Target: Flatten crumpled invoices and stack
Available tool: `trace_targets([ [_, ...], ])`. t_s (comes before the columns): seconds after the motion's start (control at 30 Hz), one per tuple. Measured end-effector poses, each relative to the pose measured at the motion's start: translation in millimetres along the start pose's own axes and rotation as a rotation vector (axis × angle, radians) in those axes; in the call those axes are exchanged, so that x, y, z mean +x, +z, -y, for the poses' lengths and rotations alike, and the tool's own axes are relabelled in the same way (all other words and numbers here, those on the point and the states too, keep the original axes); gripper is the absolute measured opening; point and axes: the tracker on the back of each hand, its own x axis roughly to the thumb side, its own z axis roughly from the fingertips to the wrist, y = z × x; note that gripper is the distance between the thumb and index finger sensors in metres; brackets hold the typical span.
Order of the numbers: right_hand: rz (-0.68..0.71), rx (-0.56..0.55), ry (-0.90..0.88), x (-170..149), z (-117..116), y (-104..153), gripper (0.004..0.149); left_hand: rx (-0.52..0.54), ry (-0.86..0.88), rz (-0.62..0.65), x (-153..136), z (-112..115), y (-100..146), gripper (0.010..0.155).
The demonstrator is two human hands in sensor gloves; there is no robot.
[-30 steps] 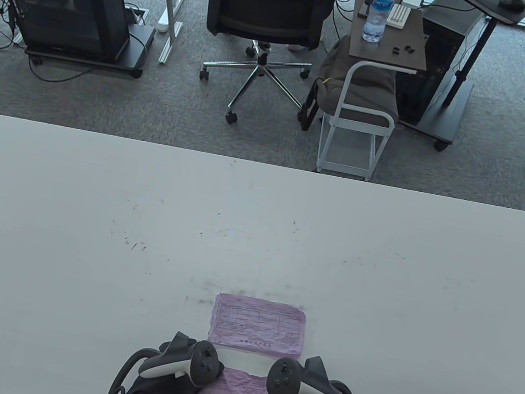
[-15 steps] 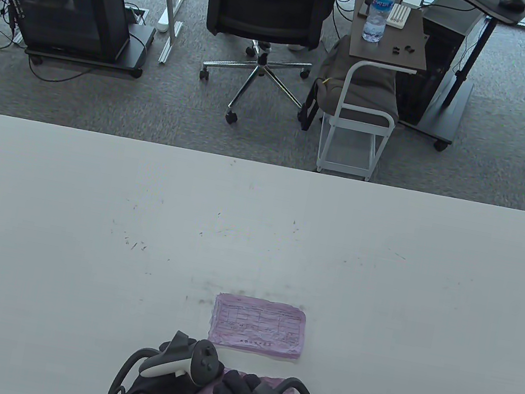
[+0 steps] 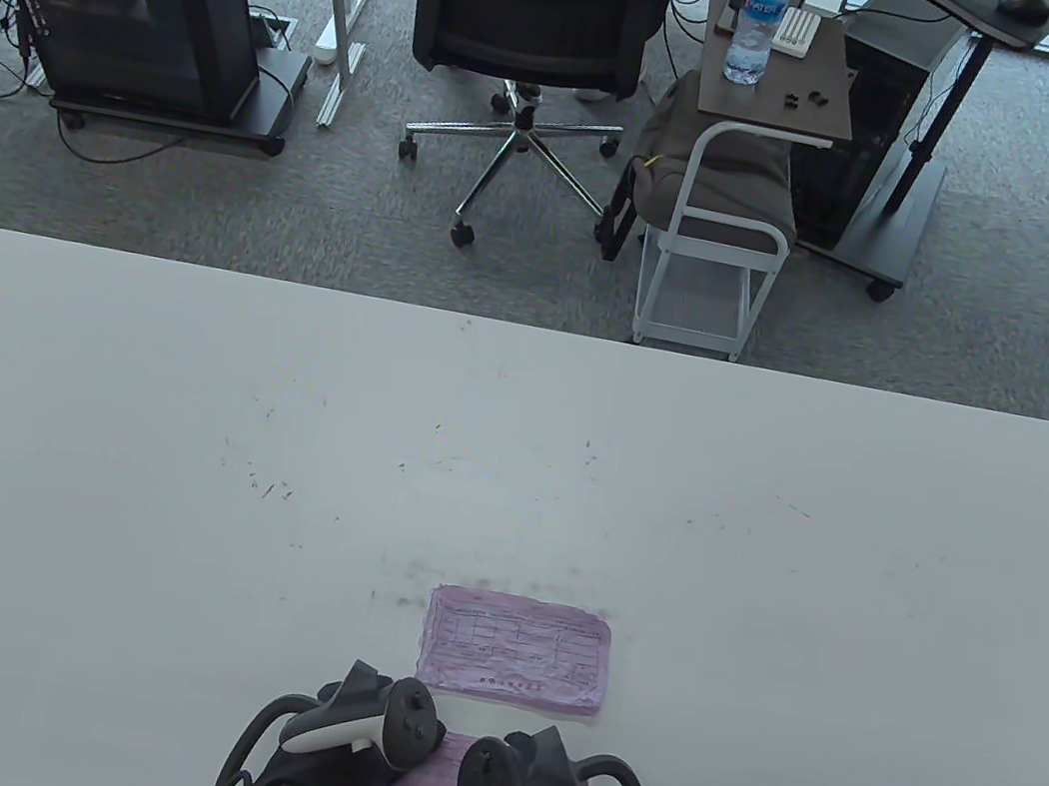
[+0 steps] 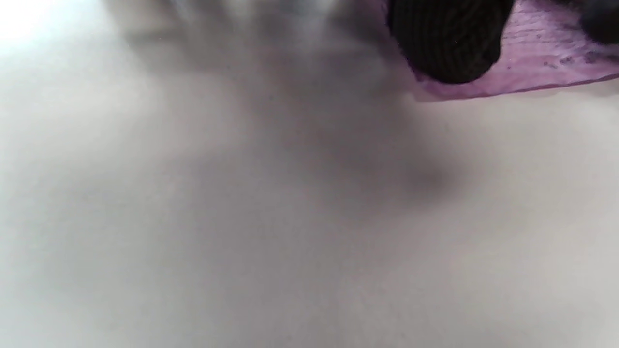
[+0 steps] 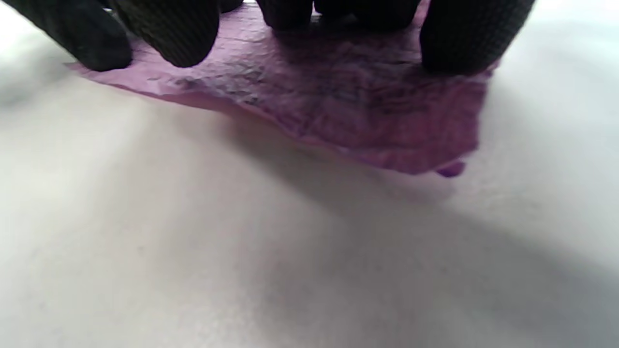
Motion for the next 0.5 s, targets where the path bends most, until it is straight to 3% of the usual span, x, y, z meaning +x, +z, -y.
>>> trace_targets([
  [0.23, -0.187, 0.027, 0.083, -13, 4, 4, 0.057, 0.003, 0.003, -0.002, 1, 0, 0, 0.082],
  [0.5, -0.273, 0.009, -0.067, -47, 7, 10, 0.051, 0.008, 0.006, 0.008, 1, 0, 0, 0.082],
])
